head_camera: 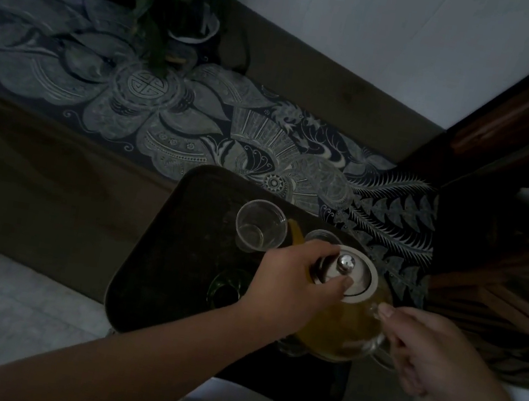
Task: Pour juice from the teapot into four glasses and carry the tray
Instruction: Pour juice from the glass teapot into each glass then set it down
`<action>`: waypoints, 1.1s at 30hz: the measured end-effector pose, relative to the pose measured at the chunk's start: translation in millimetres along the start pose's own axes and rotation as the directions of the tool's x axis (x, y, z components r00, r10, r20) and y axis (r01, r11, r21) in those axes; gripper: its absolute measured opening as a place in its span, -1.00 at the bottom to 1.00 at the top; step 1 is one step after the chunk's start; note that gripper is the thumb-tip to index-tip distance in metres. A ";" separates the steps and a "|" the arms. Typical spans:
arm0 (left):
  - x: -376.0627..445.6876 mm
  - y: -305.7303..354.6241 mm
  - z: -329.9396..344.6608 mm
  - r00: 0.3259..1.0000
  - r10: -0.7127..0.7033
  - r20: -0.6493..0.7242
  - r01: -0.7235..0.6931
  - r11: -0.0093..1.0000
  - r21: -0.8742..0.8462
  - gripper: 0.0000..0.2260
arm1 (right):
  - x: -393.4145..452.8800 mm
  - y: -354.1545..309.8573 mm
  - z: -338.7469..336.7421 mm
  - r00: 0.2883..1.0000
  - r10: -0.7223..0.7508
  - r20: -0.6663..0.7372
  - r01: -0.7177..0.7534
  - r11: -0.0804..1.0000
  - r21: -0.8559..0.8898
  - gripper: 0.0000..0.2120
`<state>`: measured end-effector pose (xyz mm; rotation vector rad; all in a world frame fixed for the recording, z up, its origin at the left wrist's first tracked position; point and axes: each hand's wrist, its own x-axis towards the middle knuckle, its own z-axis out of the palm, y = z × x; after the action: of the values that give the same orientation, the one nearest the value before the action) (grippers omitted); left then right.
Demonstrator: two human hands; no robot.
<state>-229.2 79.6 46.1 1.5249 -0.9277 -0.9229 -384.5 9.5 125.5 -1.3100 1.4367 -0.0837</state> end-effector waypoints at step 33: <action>-4.1 -7.3 9.0 0.989 -0.145 0.007 0.145 0.986 -0.084 -0.63 | -3.0 -10.8 -9.9 0.996 0.028 0.082 -0.022 0.997 -0.077 -0.64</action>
<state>-238.4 80.7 38.1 1.5353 -0.7765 -1.0539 -385.5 1.8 138.3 -1.3416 1.3970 0.0421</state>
